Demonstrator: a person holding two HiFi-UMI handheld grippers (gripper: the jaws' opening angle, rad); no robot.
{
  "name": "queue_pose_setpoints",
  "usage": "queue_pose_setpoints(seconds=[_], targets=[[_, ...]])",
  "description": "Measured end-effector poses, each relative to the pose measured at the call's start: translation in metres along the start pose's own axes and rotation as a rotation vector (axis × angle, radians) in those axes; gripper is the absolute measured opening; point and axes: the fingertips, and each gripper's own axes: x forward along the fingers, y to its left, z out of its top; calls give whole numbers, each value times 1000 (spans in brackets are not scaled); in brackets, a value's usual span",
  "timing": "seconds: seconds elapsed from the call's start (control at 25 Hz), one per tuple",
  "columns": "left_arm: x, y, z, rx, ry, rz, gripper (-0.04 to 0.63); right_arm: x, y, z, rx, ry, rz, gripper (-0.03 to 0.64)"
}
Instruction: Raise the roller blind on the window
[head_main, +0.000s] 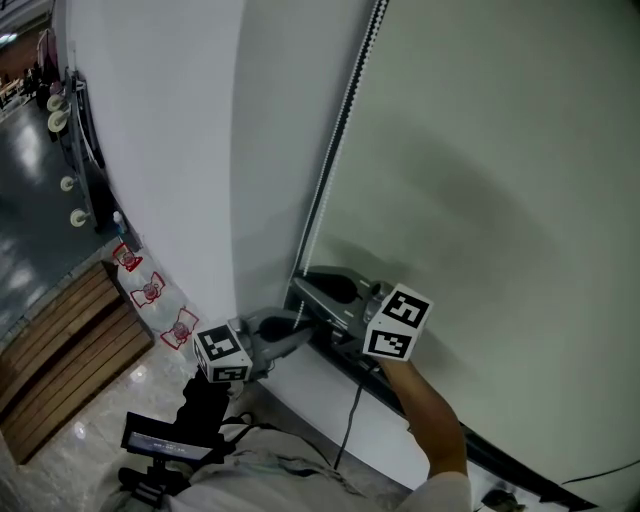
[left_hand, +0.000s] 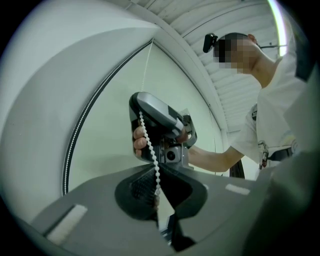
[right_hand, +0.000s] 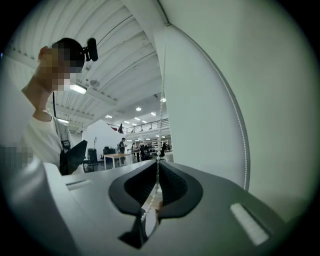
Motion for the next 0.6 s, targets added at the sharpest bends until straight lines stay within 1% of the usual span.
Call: queue_pose_setpoints(seconds=[0.12, 0.28, 0.32, 0.36, 0.4, 0.48, 0.6], targets=[[1, -1, 2, 4, -3, -4, -2, -3, 1, 3, 31, -42, 19, 15], [2, -2, 7, 12, -13, -8, -2, 4, 12, 13, -41, -35, 57, 27], [2, -3, 8, 13, -16, -9, -2, 5, 13, 19, -39, -47, 71, 59], [2, -3, 8, 14, -18, -10, -2, 6, 13, 27, -27, -69, 85, 90], [2, -4, 8, 15, -20, -11, -2, 6, 12, 38, -17, -93, 97, 104], [1, -5, 5, 19, -21, -16, -2, 6, 9, 59, -27, -128, 105, 109], [0, -5, 2, 14, -21, -15, -2, 5, 4, 95, -81, -158, 104, 118]])
